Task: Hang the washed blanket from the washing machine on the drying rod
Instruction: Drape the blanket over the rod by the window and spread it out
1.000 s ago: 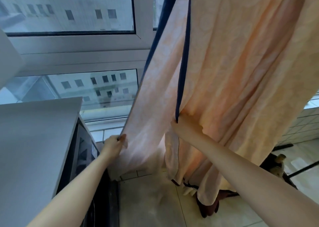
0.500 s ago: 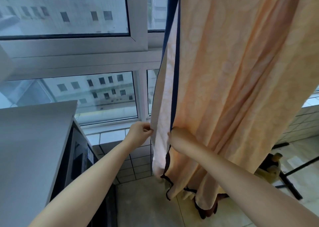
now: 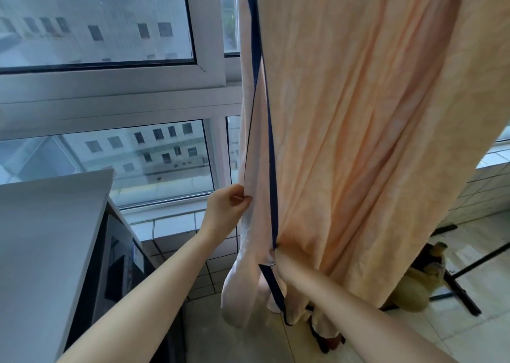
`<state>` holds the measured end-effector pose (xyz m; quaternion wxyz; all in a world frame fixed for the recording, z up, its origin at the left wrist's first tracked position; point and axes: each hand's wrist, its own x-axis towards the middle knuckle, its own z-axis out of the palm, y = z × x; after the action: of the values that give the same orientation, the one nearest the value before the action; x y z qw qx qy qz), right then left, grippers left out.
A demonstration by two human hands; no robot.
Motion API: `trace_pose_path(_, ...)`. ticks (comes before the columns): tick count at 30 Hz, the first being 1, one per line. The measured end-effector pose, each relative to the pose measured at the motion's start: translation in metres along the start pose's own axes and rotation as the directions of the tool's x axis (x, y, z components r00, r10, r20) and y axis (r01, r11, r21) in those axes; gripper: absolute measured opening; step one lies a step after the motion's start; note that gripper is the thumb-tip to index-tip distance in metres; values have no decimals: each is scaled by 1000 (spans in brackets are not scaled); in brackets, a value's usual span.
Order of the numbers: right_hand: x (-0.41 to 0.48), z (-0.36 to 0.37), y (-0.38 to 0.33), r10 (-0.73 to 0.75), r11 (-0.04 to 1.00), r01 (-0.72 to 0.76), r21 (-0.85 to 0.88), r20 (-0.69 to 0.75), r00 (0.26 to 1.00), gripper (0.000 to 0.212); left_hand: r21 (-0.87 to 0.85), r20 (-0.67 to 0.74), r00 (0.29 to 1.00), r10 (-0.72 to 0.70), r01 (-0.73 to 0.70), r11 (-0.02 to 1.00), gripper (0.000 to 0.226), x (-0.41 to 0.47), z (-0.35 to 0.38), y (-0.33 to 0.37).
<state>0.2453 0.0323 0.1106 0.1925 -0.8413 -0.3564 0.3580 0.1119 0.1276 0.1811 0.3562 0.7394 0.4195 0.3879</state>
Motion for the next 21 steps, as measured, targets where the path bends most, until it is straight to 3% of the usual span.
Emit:
trace_pose_path(3,-4,-2,4,0,989,17,-150,111,994,29,-23,-17,998,56,-57,998,9,-1,-3,10)
trace_pose_path(6,-18,-17,-7,-209,945,237,-223,143,967,34,-29,26,995,92,-91,995,5,-2,-6,10)
trace_pose_path(8,-32,-27,-22,-331,918,338,-205,71,941,35,-44,33,995,97,-96,994,7,-5,-7,13)
trace_pose_path(13,-65,-67,-62,-556,831,524,-186,-232,798,50,-24,-54,994,92,-94,995,50,-3,-8,29)
trace_pose_path(21,-96,-94,-90,-590,794,583,-173,-452,669,43,-17,-61,994,93,-94,995,60,-5,-14,33)
